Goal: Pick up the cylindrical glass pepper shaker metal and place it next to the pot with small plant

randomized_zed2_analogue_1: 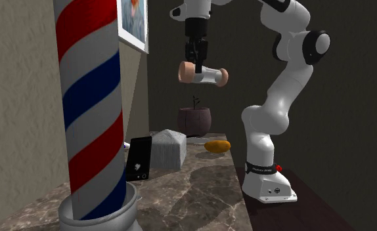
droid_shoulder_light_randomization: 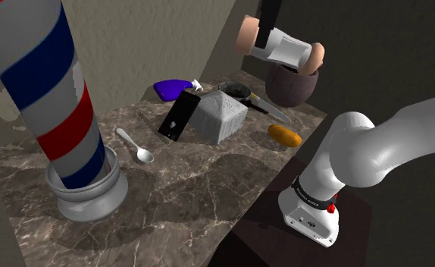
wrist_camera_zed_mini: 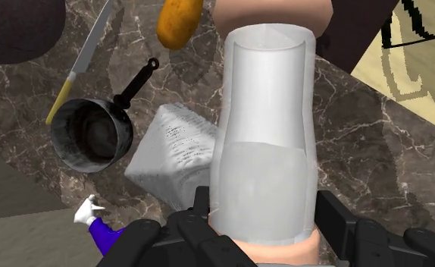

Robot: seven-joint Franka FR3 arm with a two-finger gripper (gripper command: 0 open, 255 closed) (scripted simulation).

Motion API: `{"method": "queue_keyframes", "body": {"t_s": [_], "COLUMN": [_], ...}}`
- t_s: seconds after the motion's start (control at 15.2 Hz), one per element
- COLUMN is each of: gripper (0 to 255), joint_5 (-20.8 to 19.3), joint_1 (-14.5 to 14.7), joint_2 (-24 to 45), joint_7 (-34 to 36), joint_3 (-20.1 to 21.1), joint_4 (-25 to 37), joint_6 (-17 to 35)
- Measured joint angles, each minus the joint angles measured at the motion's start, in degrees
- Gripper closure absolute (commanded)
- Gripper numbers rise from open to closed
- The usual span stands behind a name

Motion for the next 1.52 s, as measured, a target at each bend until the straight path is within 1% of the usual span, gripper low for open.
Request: {"method": "queue_keyframes", "body": {"t_s": [0.26, 0.4, 0.59, 1.12, 1.52], "gripper": [255, 255, 255, 255, 255], "joint_5": [-0.3, -1.23, -3.13, -7.81, -9.77], "joint_1": [-0.29, -0.71, -1.53, -4.18, -6.19], "joint_2": [1.47, 2.22, 2.88, 8.23, 15.12], "joint_7": [-0.29, -1.88, -5.49, -15.57, -23.02], "joint_3": [0.0, -1.29, -4.35, -12.8, -18.76], "joint_4": [3.95, 4.67, 4.75, 7.21, 12.86], "joint_6": [-2.48, -2.31, -1.33, 3.21, 6.03]}}
